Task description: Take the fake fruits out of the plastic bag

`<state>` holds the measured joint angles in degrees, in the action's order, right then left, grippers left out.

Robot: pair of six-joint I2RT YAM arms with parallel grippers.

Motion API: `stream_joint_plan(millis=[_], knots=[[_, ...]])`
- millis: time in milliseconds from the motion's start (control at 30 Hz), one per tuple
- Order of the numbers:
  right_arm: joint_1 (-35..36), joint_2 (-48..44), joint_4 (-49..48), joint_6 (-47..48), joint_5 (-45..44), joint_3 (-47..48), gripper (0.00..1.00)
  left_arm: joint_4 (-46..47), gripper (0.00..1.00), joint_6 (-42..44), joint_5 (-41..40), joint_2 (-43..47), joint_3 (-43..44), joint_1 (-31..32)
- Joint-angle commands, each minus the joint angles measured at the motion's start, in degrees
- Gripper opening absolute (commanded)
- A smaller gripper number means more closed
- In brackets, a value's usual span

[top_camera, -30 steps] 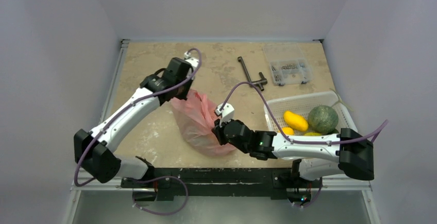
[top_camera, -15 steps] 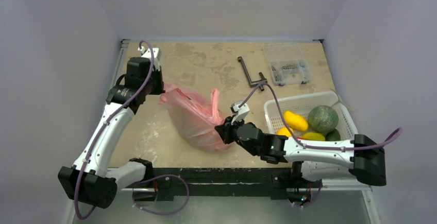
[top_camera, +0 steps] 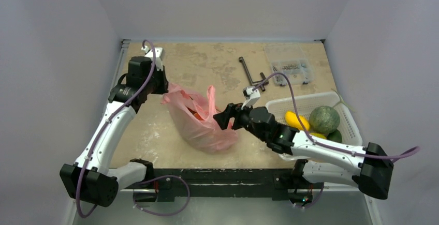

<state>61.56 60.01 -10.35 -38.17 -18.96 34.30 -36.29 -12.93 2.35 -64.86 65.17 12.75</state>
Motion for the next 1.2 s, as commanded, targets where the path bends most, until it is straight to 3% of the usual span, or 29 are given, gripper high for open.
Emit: stream_joint_plan(millis=[0,67,167,433,533,700,867,1033,1167], knots=[[-5.1,2.1,3.7,3.2,12.9,10.2,0.87,2.3,0.0,-0.2,2.1,-0.5,0.7,-0.3],[-6.6,5.1,7.4,5.1,12.8,14.9,0.98,2.2,0.0,-0.2,2.6,-0.5,0.8,-0.4],[-10.4,11.2,15.1,5.8,13.7,23.8,0.99,2.3,0.0,-0.1,2.8,-0.5,0.6,-0.4],[-14.2,29.7,18.4,8.6,28.2,37.7,0.97,2.4,0.0,0.0,2.7,-0.3,0.7,-0.4],[-14.2,33.7,18.5,7.9,30.4,39.7,0.83,2.2,0.0,0.0,2.7,-0.3,0.8,-0.4],[-14.2,33.2,17.8,7.5,29.2,42.6,0.34,2.1,0.0,-0.5,0.6,0.1,0.9,-0.6],[-15.5,31.9,21.6,11.2,22.9,51.5,0.0,1.8,0.0,-4.4,-5.1,2.2,0.4,-4.9],[-16.5,33.0,29.8,16.4,17.8,64.0,0.0,2.2,0.0,-6.1,-4.2,4.2,-0.4,-10.4],[-16.6,30.9,31.4,19.7,14.7,67.0,0.0,2.4,0.0,-6.4,-4.0,5.4,-0.8,-12.3]])
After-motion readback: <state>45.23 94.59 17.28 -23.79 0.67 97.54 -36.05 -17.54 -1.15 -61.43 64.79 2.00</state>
